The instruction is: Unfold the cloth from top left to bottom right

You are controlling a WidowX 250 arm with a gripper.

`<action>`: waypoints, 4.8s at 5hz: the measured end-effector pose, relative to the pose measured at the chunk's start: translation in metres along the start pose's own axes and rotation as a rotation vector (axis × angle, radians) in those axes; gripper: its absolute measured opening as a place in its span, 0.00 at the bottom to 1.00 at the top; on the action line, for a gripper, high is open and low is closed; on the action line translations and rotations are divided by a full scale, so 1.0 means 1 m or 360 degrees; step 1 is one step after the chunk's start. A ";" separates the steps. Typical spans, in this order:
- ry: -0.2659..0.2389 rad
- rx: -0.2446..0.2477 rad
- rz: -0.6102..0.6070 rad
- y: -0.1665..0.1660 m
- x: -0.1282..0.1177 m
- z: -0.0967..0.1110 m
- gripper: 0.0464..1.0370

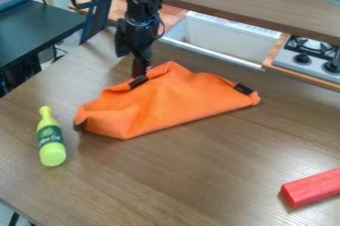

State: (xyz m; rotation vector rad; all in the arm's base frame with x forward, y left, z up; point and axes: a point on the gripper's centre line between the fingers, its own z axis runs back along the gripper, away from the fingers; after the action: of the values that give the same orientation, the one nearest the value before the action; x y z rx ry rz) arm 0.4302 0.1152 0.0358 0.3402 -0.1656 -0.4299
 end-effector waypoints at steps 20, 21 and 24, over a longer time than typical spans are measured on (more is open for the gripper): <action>-0.0142 -0.0192 -0.0332 -0.071 0.012 0.063 0.00; -0.0146 -0.0207 -0.0321 -0.072 0.012 0.063 0.00; -0.0132 -0.0222 -0.0478 -0.109 0.009 0.072 0.00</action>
State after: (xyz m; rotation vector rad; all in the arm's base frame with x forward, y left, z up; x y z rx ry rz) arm 0.3806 -0.0027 0.0645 0.2102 -0.1649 -0.7494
